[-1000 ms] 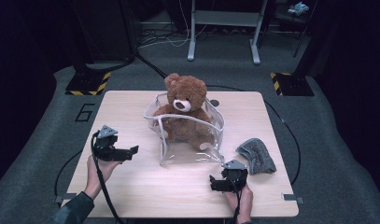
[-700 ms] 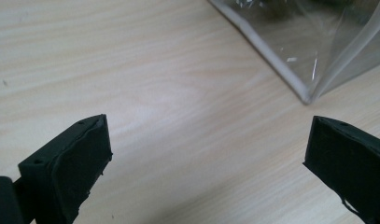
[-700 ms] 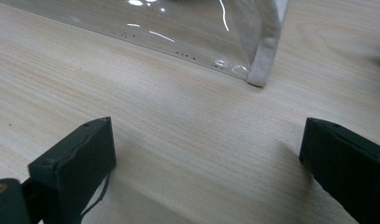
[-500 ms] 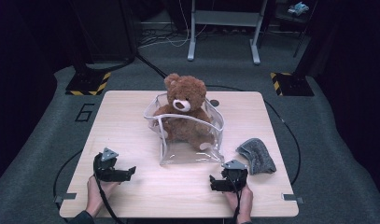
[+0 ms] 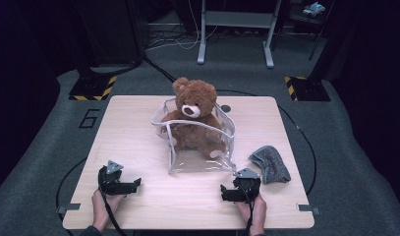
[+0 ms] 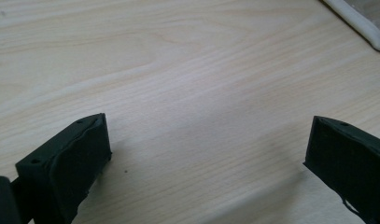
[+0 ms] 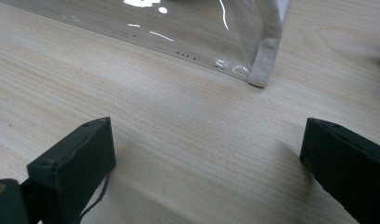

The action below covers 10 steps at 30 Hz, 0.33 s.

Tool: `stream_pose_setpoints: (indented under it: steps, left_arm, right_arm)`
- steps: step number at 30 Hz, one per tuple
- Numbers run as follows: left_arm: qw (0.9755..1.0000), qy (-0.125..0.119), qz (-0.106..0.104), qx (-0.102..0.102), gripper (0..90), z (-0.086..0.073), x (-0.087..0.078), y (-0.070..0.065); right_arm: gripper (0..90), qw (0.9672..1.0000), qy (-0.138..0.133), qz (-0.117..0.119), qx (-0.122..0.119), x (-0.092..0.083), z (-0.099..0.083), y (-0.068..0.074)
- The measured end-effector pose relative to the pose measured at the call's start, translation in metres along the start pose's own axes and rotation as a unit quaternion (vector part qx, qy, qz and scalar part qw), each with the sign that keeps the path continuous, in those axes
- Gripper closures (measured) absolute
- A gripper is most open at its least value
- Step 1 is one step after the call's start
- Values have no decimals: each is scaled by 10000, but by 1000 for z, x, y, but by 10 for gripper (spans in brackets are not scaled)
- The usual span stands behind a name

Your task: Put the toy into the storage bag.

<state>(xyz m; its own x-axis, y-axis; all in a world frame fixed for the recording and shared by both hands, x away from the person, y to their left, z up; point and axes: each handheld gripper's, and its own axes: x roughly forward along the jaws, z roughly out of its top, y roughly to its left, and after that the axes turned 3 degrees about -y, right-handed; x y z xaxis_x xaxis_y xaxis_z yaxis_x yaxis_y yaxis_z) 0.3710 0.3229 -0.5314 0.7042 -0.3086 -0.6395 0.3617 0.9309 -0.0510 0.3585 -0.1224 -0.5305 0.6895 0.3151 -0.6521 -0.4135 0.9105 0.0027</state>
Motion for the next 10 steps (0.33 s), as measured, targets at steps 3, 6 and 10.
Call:
stream_pose_setpoints:
  steps: [3, 6, 10]
  left_arm:
    - [10000, 27, 52, 54, 0, 0, 0, 0]
    - [9996, 76, 129, 239, 0, 0, 2, -3]
    - [9996, 79, 118, 247, 0, 0, 2, -3]
  right_arm:
    - [24, 10000, -6, 1, 7, 0, 0, 0]
    - [24, 10000, 3, 15, -24, 0, 0, 0]
    - [23, 10000, 3, 19, -30, 0, 0, 0]
